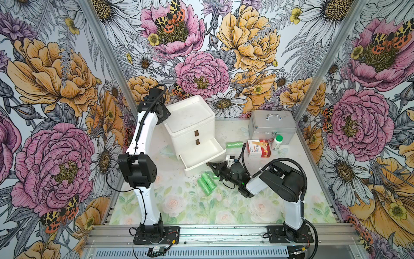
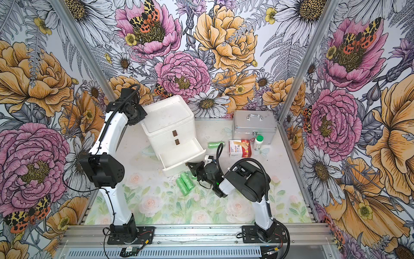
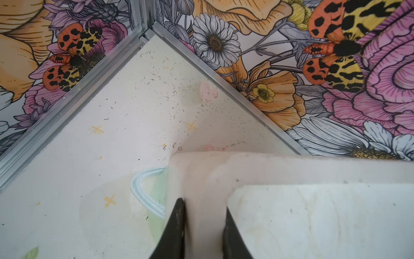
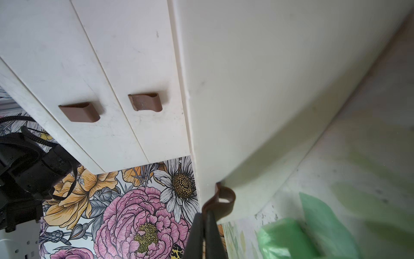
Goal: Sort the rolls of trash bags by color and place them into the drawer
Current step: Open the drawer in the storage box.
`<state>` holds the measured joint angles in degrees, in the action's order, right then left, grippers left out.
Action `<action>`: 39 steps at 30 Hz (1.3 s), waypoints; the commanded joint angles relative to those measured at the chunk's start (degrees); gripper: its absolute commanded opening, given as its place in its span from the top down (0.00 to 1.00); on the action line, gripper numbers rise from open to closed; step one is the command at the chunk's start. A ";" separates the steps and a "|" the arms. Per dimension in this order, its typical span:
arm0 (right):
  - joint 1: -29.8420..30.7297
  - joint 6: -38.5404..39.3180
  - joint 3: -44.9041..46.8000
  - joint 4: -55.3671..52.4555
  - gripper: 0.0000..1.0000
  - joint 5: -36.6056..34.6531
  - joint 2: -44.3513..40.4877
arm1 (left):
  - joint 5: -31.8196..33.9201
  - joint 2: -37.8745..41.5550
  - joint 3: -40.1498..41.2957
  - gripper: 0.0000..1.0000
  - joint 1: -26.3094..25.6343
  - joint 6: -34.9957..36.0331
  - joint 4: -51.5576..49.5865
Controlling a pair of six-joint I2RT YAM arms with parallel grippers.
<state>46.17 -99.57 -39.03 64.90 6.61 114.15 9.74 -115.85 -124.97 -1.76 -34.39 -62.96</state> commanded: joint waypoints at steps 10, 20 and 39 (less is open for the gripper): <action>1.07 0.25 0.76 1.75 1.00 -0.01 0.02 | -17.96 -7.59 0.04 1.00 -2.11 -13.76 -3.01; 0.12 -0.10 3.37 2.90 1.00 -1.58 -0.72 | -18.31 -7.71 -0.28 1.00 -1.32 -13.42 -2.97; -3.08 2.38 -0.67 0.98 0.57 6.91 -3.17 | -18.39 -8.84 -0.87 1.00 -1.89 -14.78 -3.05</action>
<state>44.12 -99.31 -38.28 65.73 10.44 113.82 9.61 -117.78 -128.70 -1.69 -34.59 -66.06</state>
